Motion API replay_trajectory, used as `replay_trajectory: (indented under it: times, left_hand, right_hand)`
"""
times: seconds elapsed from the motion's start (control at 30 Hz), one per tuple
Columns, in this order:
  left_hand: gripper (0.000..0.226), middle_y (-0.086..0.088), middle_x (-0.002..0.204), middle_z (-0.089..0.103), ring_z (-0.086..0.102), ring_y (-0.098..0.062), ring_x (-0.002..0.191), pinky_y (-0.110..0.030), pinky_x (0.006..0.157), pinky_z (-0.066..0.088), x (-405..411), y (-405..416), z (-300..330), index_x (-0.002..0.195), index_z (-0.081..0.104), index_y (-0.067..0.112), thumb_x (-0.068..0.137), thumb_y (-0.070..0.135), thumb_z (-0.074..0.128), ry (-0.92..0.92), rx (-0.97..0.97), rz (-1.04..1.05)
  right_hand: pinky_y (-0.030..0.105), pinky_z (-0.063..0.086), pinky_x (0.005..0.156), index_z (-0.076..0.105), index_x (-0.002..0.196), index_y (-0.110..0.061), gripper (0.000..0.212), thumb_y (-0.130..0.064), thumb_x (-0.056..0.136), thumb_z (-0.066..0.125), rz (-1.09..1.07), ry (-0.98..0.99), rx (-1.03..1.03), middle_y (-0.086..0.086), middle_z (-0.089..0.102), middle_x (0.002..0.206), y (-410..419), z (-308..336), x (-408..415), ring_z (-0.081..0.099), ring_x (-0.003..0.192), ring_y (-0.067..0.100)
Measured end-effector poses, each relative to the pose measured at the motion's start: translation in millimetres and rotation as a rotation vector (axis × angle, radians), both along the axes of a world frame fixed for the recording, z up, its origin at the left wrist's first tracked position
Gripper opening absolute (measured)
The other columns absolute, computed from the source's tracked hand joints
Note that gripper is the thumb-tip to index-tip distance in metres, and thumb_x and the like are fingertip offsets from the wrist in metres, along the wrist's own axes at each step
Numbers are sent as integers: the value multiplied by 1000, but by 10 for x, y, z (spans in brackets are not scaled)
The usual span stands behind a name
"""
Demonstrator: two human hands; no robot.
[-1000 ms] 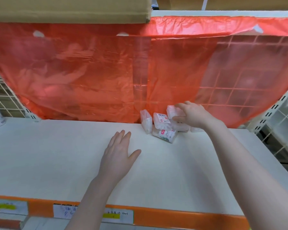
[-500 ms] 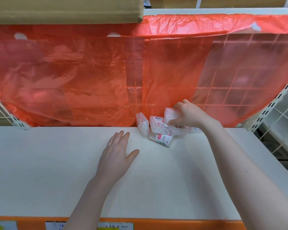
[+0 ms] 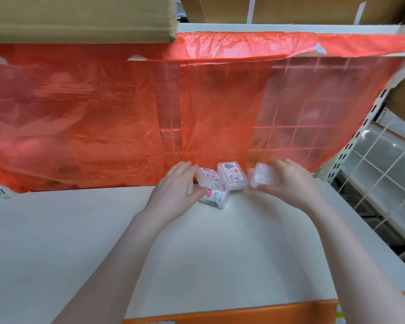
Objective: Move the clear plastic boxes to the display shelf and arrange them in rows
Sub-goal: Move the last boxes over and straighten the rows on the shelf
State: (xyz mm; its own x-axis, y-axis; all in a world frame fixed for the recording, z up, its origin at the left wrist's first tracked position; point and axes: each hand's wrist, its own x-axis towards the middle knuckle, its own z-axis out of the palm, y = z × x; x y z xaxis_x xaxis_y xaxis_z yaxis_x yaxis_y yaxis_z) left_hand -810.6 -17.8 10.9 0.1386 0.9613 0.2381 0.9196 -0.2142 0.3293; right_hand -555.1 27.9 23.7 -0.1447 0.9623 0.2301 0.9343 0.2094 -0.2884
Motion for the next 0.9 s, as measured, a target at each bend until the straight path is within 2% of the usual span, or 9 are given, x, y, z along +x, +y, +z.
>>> replay_trajectory:
  times: [0.07, 0.2, 0.3, 0.4, 0.53, 0.73, 0.9]
  left_hand:
    - [64, 3, 156, 20, 11, -13, 145, -30, 115, 14, 53, 159, 56, 147, 28, 21, 92, 46, 51, 63, -44, -57]
    - [65, 3, 157, 19, 11, -13, 145, -41, 116, 18, 141, 419, 70, 148, 27, 23, 92, 47, 51, 207, -161, -158]
    - [65, 1, 155, 23, 18, -14, 143, -34, 113, 19, 186, 472, 17, 147, 27, 22, 91, 42, 53, 281, -225, -217]
    - [66, 2, 155, 24, 22, -16, 142, -33, 113, 23, 167, 471, -46, 148, 27, 20, 91, 34, 56, 320, -203, -236]
    - [56, 5, 144, 39, 37, -19, 127, -38, 103, 34, 126, 457, -26, 141, 38, 26, 89, 17, 56, 406, -123, -251]
    - [61, 6, 114, 45, 41, -20, 109, -45, 89, 44, 102, 493, 63, 131, 45, 38, 75, 47, 69, 439, -175, -220]
    - [61, 2, 108, 46, 42, -20, 104, -39, 89, 42, 126, 481, 117, 124, 52, 26, 73, 54, 70, 480, -141, -261]
  right_hand:
    - [40, 40, 89, 55, 121, -13, 64, -48, 70, 72, -31, 11, -7, 7, 57, 107, -118, -31, 87, 52, 106, 27]
    - [34, 37, 88, 52, 127, -16, 65, -47, 73, 72, -65, 28, -12, 5, 56, 110, -300, -70, 229, 49, 108, 24]
    - [36, 39, 87, 55, 121, -17, 61, -47, 71, 72, -74, 49, -6, 5, 58, 107, -379, -93, 308, 50, 106, 24]
    - [38, 40, 89, 57, 119, -18, 59, -47, 70, 73, -72, 68, 4, 5, 59, 111, -425, -111, 338, 49, 108, 23]
    - [38, 39, 89, 56, 118, -15, 58, -45, 72, 73, -82, 68, -7, 6, 58, 115, -464, -133, 322, 48, 111, 24]
    - [36, 39, 91, 55, 123, -16, 58, -39, 73, 74, -57, 109, -25, 4, 56, 120, -512, -120, 215, 50, 114, 24]
    - [33, 37, 94, 51, 129, -15, 64, -42, 75, 72, -56, 99, -64, 2, 54, 125, -529, -137, 170, 47, 117, 21]
